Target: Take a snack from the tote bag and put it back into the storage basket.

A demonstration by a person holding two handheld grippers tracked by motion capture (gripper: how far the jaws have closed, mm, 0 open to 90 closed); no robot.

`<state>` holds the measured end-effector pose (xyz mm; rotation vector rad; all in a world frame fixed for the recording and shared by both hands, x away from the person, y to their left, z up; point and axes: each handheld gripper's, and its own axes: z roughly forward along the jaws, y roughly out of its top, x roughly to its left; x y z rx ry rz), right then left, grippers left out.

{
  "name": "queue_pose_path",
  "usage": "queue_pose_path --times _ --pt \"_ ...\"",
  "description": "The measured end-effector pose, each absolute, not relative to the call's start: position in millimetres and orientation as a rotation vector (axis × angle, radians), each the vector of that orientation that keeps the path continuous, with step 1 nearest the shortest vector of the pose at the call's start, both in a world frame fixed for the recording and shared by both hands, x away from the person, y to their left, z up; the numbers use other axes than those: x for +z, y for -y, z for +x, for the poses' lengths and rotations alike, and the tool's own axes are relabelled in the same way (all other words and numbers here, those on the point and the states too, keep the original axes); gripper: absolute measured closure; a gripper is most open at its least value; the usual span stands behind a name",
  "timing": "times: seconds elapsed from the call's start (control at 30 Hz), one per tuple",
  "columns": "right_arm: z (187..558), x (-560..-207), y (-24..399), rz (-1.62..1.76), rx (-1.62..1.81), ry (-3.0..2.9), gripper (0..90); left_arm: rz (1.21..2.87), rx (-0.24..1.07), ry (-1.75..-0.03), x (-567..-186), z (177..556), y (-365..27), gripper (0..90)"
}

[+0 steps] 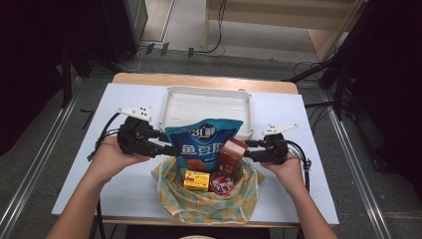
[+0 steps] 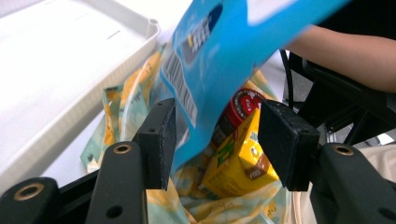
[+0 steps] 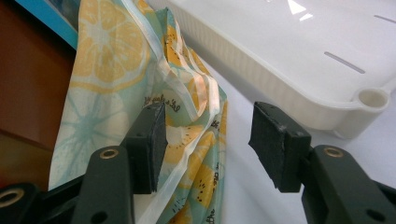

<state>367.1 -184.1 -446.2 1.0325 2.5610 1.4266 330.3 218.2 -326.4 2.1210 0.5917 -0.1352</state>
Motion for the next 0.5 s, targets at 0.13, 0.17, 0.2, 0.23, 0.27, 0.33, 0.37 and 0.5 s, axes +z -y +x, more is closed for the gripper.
queue_pose_path --times 0.13,0.17,0.2,0.23,0.27,0.33,0.37,0.5 --pt "366.8 -446.2 184.0 1.035 1.424 -2.559 47.2 2.124 -0.132 -0.571 -319.9 333.5 -211.7 48.1" --pt "366.9 -446.1 184.1 1.036 1.425 -2.558 47.2 2.128 -0.128 -0.57 -318.9 334.2 -210.5 48.0" --pt "367.0 -446.1 184.1 1.036 1.426 -2.557 47.2 2.13 -0.125 -0.569 -317.7 335.1 -209.0 48.0" --pt "366.9 -445.9 184.1 1.038 1.426 -2.556 47.2 2.132 -0.125 -0.569 -316.4 336.1 -207.5 48.1" --pt "366.9 -445.8 184.2 1.038 1.427 -2.555 47.2 2.129 -0.131 -0.565 -315.5 337.0 -205.5 48.2" --pt "366.8 -445.6 184.5 1.04 1.427 -2.555 47.2 2.135 -0.13 -0.549 -313.3 338.2 -202.0 48.8" --pt "366.9 -445.7 184.6 1.039 1.427 -2.555 47.2 2.146 -0.121 -0.547 -311.9 338.9 -199.1 48.8" --pt "367.4 -446.0 185.3 1.038 1.428 -2.553 47.1 2.168 -0.105 -0.544 -308.9 342.8 -193.2 50.2"
